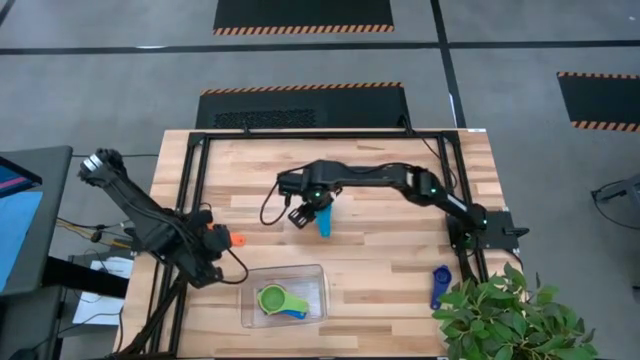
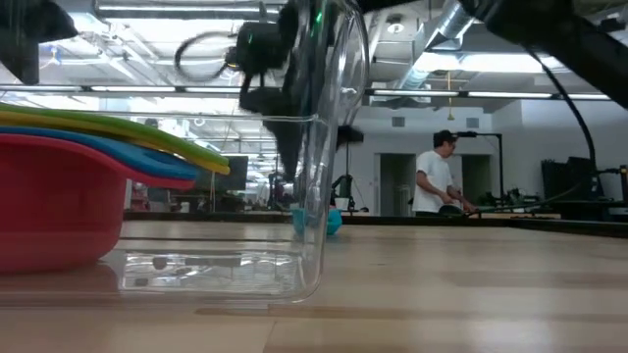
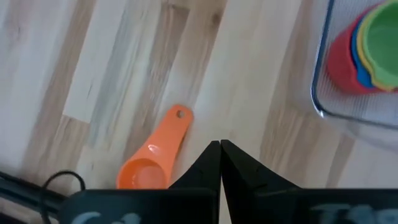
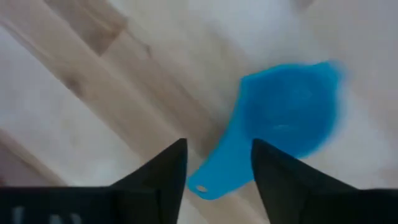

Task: Nest measuring cups in basket
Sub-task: Stack the light blue measuring cup on top of the green measuring cup into the transparent bin

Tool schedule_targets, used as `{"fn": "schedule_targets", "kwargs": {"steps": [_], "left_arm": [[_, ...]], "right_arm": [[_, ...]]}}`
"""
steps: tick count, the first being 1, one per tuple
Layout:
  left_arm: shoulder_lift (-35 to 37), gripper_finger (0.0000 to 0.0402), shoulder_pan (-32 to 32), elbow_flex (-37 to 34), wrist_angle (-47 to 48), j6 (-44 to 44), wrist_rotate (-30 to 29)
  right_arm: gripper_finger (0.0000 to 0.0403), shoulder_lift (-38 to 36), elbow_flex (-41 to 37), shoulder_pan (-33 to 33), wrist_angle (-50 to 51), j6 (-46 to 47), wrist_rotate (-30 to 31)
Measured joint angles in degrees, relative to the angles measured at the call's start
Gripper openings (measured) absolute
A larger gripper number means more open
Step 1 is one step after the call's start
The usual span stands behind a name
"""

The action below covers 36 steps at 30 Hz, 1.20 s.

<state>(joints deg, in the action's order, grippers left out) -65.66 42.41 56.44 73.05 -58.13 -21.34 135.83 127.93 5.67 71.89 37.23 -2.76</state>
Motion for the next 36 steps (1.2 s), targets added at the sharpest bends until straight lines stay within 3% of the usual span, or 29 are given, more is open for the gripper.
{"fn": "schedule_targets", "kwargs": {"steps": [3, 7, 11, 16, 25, 31, 36], "left_arm": [[1.65, 0.0000, 0.58, -0.43, 1.82, 2.01, 0.01], [3.82, 0.0000, 1.33, -0.43, 3.78, 2.13, -0.04], [5.42, 0.0000, 2.36, -0.43, 3.92, 2.02, -0.27], [6.02, 0.0000, 2.78, -0.43, 4.38, 1.99, -1.06], [6.00, 0.0000, 2.78, -0.43, 4.46, 1.49, -3.63], [6.00, 0.0000, 2.80, -0.41, 4.07, 0.23, -3.58], [5.98, 0.0000, 2.80, -0.41, 3.98, -0.23, -3.57]], "right_arm": [[0.0223, 3.15, -0.05, 0.30, -1.28, 3.60, -4.53], [0.0234, 6.03, 0.03, -0.28, -2.44, 7.57, -0.95], [0.0224, 8.13, -0.05, -0.68, -4.07, 9.06, -1.08], [0.0197, 4.82, -0.01, -1.69, -5.10, 9.46, -1.92], [0.0162, -2.98, 0.10, -2.72, -0.75, 5.82, 14.86], [0.0166, -3.41, 0.03, -0.56, 8.23, 7.60, 16.93], [0.0182, -3.30, -2.83, 0.92, 8.14, 7.79, 17.76]]}}
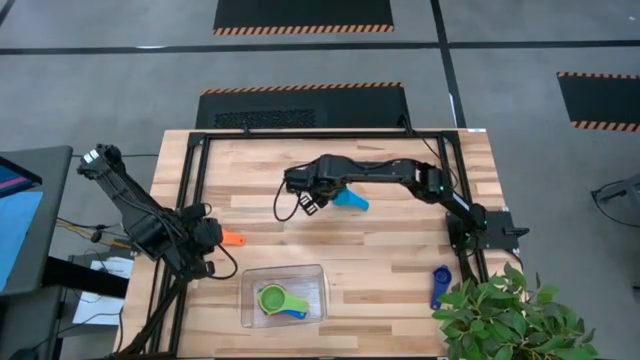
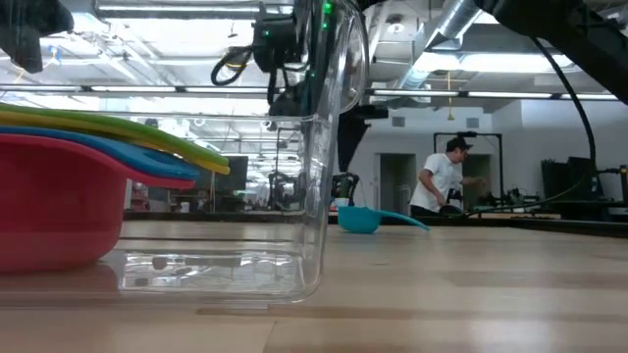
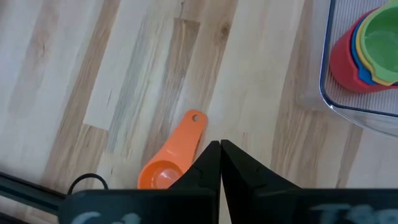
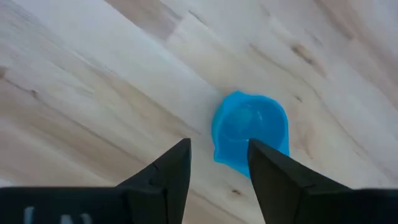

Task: Nest measuring cups in basket
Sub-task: Stack the light blue measuring cup on top of the green measuring cup into the transparent bin

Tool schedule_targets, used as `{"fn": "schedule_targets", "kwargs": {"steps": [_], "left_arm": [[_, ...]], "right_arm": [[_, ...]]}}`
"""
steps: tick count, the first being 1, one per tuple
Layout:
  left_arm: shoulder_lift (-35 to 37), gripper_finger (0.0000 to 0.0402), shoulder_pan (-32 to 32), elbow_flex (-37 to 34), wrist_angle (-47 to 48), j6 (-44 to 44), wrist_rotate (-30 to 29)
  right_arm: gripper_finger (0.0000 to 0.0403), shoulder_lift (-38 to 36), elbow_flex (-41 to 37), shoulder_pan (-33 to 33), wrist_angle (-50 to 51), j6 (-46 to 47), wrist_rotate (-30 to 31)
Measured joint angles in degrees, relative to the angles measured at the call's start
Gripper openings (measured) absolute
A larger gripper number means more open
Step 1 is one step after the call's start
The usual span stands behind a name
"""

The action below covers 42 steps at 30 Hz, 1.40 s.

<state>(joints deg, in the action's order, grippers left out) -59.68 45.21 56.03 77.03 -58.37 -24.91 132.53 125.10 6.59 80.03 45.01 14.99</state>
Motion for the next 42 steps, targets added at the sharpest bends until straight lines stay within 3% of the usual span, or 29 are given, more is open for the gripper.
{"fn": "schedule_targets", "kwargs": {"steps": [9, 17, 35, 42], "left_arm": [[0.00, 0.0000, 0.00, 0.00, -0.02, -0.77, -0.07], [0.00, 0.0000, 0.00, 0.00, 0.00, -0.57, 0.00], [0.00, 0.0000, 0.00, 0.00, -0.02, -0.81, 0.46], [0.00, 0.0000, 0.00, 0.00, -0.31, -0.78, 0.42]], "right_arm": [[0.0196, 0.04, -8.50, 2.13, -3.35, 3.21, -3.08], [0.0189, 0.02, -9.40, 2.07, -11.72, 2.58, -4.62], [0.0192, -0.02, -9.61, 2.14, -9.87, 6.49, -4.38], [0.0198, 0.00, -15.93, 2.12, -12.42, 9.14, -7.36]]}}
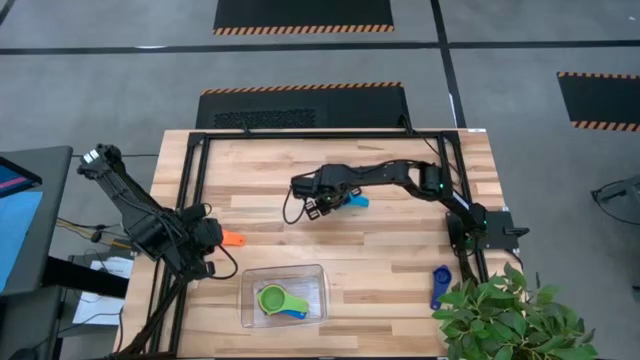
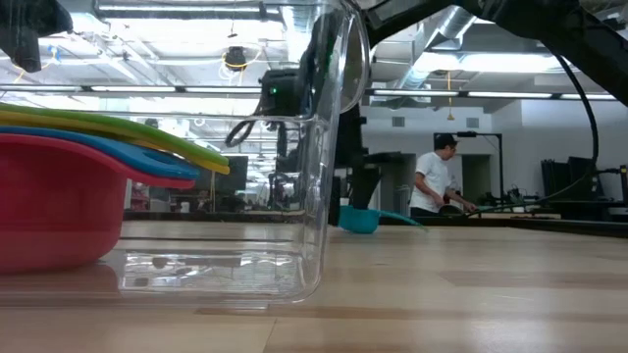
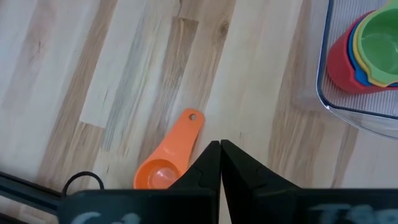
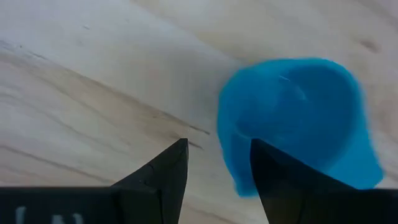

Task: Nest measuring cups in basket
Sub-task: Stack the light blue measuring cup on top of the green measuring cup into the transparent bin

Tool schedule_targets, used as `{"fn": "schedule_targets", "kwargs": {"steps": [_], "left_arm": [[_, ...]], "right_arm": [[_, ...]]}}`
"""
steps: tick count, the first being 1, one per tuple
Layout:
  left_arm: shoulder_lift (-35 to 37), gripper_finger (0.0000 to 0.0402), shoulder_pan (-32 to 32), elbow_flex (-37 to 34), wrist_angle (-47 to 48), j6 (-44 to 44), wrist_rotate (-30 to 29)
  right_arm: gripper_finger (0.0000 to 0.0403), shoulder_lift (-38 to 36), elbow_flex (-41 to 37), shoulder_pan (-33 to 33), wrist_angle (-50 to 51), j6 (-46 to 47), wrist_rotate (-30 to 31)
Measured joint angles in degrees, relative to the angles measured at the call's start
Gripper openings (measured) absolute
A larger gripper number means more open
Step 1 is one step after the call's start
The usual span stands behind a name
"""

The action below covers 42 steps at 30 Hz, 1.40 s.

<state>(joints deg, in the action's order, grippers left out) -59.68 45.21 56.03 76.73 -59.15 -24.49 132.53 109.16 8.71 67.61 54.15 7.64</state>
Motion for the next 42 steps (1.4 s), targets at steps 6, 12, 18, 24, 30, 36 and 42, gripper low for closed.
{"fn": "schedule_targets", "kwargs": {"steps": [6, 12, 18, 24, 30, 36, 42], "left_arm": [[0.00, 0.0000, -0.01, 0.00, -0.39, 0.93, -0.01], [0.00, 0.0000, 0.00, 0.00, -1.10, 0.93, -0.02], [-0.02, 0.0000, 0.00, 0.00, -1.26, 0.91, -0.10], [-0.02, 0.0000, 0.00, 0.00, -1.24, 0.91, -0.22], [-0.02, 0.0000, -0.01, 0.00, -0.93, 1.02, -0.20], [-0.01, 0.0000, -0.01, 0.00, 1.32, -0.28, -0.17], [0.00, 0.0000, -0.02, 0.02, 2.20, -1.52, -0.28]], "right_arm": [[0.0192, 0.00, -1.62, 0.49, -3.27, -1.60, 0.25], [0.0143, 0.00, -1.68, 0.40, -5.22, -3.20, 1.24], [0.0019, -0.02, -1.64, 0.44, -5.51, -7.48, -5.07], [0.0012, -0.13, 1.74, 0.18, -7.28, -7.99, -17.29], [0.0012, -0.19, 16.09, -2.56, -6.48, -7.50, -24.00], [0.0012, -3.62, 23.53, -10.97, -13.62, -1.33, -24.03], [0.0012, -4.98, 22.88, -22.03, -23.51, 9.06, -14.96]]}}
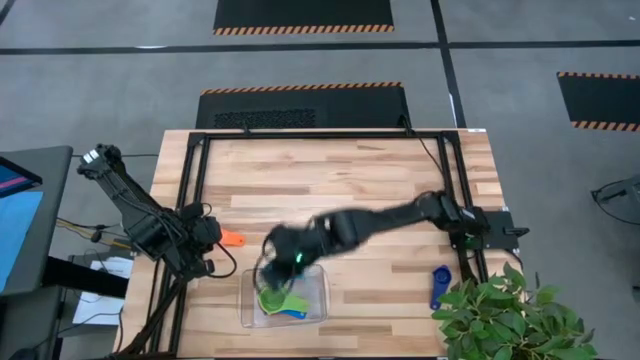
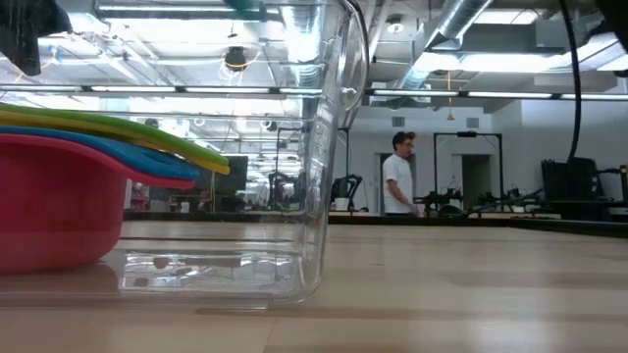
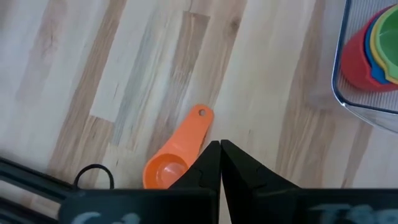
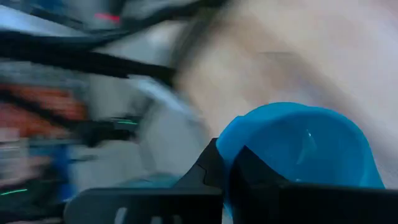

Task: Nest measuring cups in basket
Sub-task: Stack the light blue measuring cup on top of the green measuring cup into the transparent bin

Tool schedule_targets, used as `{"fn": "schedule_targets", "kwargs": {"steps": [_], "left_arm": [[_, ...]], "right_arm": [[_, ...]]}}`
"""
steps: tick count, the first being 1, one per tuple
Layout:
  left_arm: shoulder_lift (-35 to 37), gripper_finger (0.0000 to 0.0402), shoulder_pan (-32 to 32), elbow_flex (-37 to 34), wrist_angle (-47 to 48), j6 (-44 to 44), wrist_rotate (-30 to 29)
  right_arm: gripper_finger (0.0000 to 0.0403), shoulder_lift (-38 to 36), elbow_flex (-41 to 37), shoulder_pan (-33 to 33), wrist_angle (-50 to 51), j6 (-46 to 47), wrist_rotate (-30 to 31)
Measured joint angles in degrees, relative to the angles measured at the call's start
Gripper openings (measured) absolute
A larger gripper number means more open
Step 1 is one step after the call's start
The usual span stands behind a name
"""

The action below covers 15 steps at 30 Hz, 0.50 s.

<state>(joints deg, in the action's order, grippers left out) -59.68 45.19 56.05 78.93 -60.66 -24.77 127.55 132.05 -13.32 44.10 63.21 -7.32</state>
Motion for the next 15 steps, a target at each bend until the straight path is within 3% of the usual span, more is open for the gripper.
{"fn": "schedule_targets", "kwargs": {"steps": [3, 8, 15], "left_arm": [[-0.07, 0.0000, 0.00, 0.00, -0.19, -0.50, 0.03], [-0.04, 0.0000, 0.00, 0.00, -0.26, -2.30, 0.31], [-0.06, 0.0000, 0.00, 0.00, -0.10, -0.47, 0.26]], "right_arm": [[0.0012, 0.81, 0.04, -4.21, -7.48, 2.60, 3.49], [0.0011, 1.10, -0.11, -8.00, -5.53, 7.00, 11.00], [0.0011, 3.32, -0.22, -8.30, -4.99, 16.31, 15.03]]}}
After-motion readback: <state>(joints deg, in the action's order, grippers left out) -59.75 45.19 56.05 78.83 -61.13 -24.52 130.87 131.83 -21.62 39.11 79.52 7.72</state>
